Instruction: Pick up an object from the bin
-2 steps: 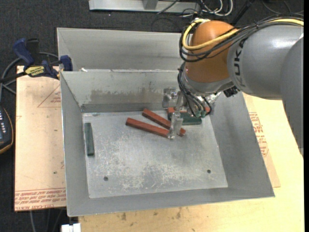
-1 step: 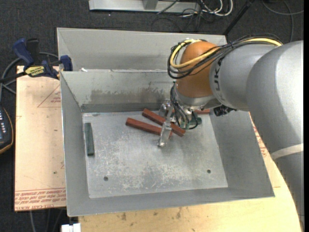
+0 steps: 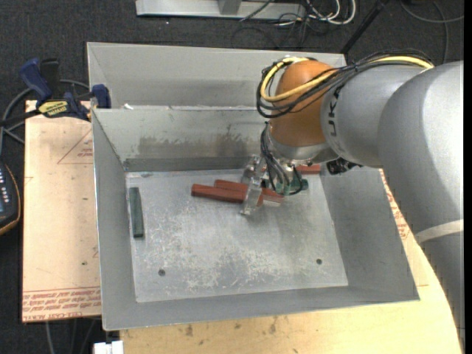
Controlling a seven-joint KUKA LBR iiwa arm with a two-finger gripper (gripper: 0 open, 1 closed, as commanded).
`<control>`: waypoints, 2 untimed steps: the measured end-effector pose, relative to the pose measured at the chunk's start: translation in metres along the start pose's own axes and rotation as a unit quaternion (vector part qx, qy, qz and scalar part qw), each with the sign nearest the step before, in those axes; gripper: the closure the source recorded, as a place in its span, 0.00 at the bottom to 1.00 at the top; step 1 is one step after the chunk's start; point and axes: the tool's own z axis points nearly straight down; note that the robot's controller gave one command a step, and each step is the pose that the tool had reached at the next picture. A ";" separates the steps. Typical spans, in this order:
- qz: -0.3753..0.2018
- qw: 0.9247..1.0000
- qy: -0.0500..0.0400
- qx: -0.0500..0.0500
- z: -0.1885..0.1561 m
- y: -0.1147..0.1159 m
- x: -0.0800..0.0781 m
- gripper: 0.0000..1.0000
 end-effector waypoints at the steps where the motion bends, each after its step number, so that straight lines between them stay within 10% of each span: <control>1: -0.092 0.996 -0.004 0.000 -0.112 -0.021 -0.001 1.00; 2: -0.100 0.995 -0.004 0.000 -0.222 -0.013 0.019 1.00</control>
Offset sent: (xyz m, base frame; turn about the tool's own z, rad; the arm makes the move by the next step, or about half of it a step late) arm -0.0060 -0.0205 0.1076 -0.1865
